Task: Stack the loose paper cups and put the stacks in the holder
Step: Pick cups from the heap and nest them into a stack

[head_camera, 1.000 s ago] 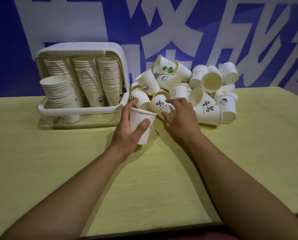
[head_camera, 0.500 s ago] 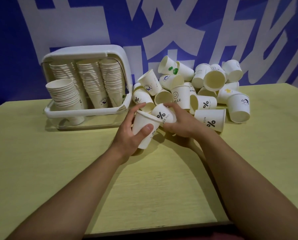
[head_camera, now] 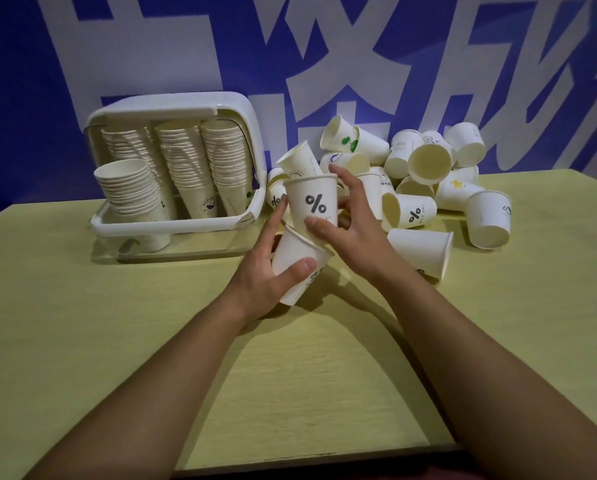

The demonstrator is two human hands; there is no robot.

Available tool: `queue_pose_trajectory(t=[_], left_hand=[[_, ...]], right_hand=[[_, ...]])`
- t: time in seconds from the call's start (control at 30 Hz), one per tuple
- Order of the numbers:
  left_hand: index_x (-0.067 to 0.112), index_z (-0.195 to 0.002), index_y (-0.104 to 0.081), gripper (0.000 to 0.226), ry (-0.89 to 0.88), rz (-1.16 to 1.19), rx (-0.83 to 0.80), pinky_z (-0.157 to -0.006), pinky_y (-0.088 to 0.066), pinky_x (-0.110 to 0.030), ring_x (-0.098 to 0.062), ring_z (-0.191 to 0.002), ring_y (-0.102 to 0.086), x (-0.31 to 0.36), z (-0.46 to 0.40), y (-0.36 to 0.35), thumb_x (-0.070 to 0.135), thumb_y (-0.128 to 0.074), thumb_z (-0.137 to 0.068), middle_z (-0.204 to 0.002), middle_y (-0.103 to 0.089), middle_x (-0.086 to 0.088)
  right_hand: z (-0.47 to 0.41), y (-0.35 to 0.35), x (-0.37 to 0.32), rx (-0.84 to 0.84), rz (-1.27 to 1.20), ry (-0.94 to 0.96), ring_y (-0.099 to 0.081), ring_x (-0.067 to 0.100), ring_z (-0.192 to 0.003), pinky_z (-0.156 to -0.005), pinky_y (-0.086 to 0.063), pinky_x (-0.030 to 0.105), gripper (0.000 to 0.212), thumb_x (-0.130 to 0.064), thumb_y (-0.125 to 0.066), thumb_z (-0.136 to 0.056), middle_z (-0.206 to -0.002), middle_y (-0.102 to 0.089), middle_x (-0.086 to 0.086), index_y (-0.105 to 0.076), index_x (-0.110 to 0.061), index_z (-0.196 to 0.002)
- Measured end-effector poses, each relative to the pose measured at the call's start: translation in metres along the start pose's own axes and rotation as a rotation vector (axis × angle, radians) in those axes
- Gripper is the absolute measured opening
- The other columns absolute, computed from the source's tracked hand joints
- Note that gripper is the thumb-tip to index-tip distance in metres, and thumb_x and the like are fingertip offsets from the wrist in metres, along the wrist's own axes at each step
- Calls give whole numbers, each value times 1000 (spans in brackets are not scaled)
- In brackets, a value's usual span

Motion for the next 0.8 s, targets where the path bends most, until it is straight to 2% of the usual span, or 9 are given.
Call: queue_pose_trajectory(t=[0.07,0.13,0.2,0.3,0.4,0.57,0.67,0.73,0.8], left_hand=[[58,-152,-5,102,-5,47,77,-78,-59,-29,-3,-105,-68,0,1,6,57,-70,-73,-137,-50,32],[61,-150,-8,99,15,107,184,-71,-61,-34,-12,-101,-69,-3,3,17,57,-70,-73,-142,-47,19],[66,-143,-21,85,23,103,230,-67,-62,-37,-21,-99,-68,-4,4,24,57,-69,-73,-143,-45,5],[63,-120,-40,58,17,88,242,-62,-61,-34,-27,-92,-68,-4,5,22,58,-69,-70,-121,-58,-2],[55,-113,-44,52,-1,86,210,-61,-60,-36,-24,-86,-69,-3,2,14,57,-70,-68,-110,-63,-4],[64,-113,-44,53,-33,21,126,-65,-56,-23,-5,-84,-66,3,-1,-6,59,-69,-67,-110,-63,6],[67,-117,-42,57,-50,-12,90,-69,-53,-18,-2,-88,-64,8,-1,-17,59,-69,-67,-113,-62,11],[67,-117,-42,58,-56,-28,60,-69,-52,-17,-2,-86,-64,11,-2,-27,61,-68,-66,-112,-62,9],[67,-116,-43,57,-60,-38,18,-69,-51,-17,-2,-84,-63,16,-4,-42,61,-68,-66,-111,-62,9]], right_hand=[[2,-4,0,7,23,13,-64,7,-96,-75,-55,21,53,-36,-65,-93,-114,-57,-8,-42,-43,-140],[4,-7,-2,3,152,67,-64,10,-95,-81,-57,32,37,-40,-60,-96,-114,-58,-8,-58,-40,-133],[6,-9,-8,-31,359,134,-60,7,-92,-82,-54,33,30,-40,-59,-96,-115,-57,-10,-65,-37,-126],[8,3,-27,-20,674,209,-55,11,-103,-86,-48,32,31,-36,-65,-93,-119,-60,-7,-68,-33,-123],[7,32,-38,18,967,172,-52,21,-114,-91,-43,38,36,-37,-66,-90,-126,-62,-4,-65,-33,-126],[21,81,16,-195,1297,-227,-43,28,-125,-100,-34,48,63,-57,-67,-83,-135,-55,0,-47,-38,-139],[31,105,40,-199,1235,-304,-48,29,-121,-99,-34,48,75,-59,-69,-80,-132,-59,2,-39,-36,-144],[33,126,32,22,949,-198,-53,24,-119,-99,-39,46,80,-55,-72,-79,-133,-59,-1,-33,-35,-147],[41,147,24,224,545,-86,-57,7,-111,-97,-46,37,85,-42,-77,-81,-128,-57,-10,-27,-37,-149]])
Point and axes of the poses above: each hand's wrist, its own z-axis away from the middle knuckle, its own y-axis out of the back of the hand, x = y × z, the point moved 10 cm from there along -z, towards the middle knuckle
